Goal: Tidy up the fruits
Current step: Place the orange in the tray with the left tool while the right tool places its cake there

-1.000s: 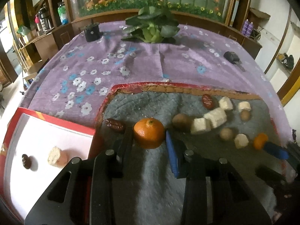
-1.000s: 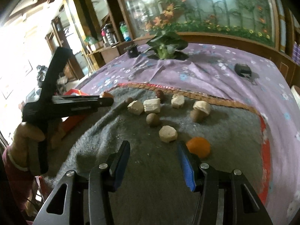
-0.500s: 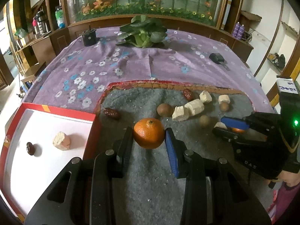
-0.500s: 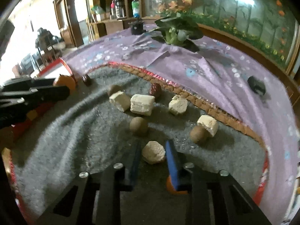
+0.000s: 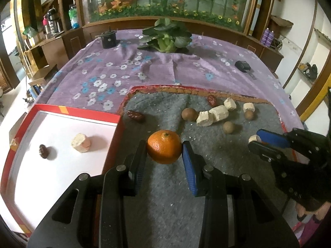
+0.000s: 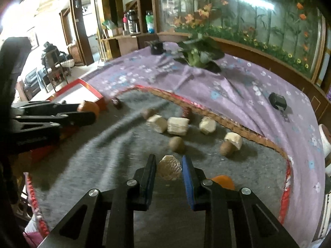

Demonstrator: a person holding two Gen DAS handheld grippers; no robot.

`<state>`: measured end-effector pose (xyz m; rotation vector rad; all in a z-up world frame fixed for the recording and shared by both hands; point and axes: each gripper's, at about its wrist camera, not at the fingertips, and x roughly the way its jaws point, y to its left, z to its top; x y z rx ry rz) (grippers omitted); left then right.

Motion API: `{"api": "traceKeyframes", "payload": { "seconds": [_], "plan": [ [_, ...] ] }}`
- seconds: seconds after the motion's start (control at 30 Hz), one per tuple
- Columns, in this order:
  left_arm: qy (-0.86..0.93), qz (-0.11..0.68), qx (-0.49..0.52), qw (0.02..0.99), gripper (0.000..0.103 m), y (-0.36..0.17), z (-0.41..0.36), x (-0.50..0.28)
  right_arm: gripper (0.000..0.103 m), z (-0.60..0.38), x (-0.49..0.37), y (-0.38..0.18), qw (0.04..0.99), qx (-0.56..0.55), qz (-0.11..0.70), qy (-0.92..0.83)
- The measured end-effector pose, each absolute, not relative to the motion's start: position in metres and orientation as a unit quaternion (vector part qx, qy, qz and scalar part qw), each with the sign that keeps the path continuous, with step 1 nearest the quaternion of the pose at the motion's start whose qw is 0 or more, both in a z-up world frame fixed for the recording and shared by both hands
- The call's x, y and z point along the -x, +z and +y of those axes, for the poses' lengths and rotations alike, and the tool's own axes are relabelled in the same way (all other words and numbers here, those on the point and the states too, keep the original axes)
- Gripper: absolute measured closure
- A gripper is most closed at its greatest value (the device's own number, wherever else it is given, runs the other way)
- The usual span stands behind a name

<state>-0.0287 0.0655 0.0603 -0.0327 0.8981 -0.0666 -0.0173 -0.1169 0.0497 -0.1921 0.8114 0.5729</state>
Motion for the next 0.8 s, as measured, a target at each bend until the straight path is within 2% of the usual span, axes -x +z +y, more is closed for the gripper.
{"api": "traceKeyframes", "payload": {
  "seconds": [0.37, 0.8],
  "plan": [
    [-0.004, 0.424, 0.017, 0.906, 0.069, 0.068, 0.088, 0.053, 0.078, -0.074, 0.05, 0.062, 0.874, 0.063, 0.371, 0.309],
    [0.045, 0.418, 0.036, 0.907, 0.069, 0.071, 0.142, 0.072, 0.078, -0.012, 0.065, 0.081, 0.865, 0.078, 0.351, 0.351]
  ]
}}
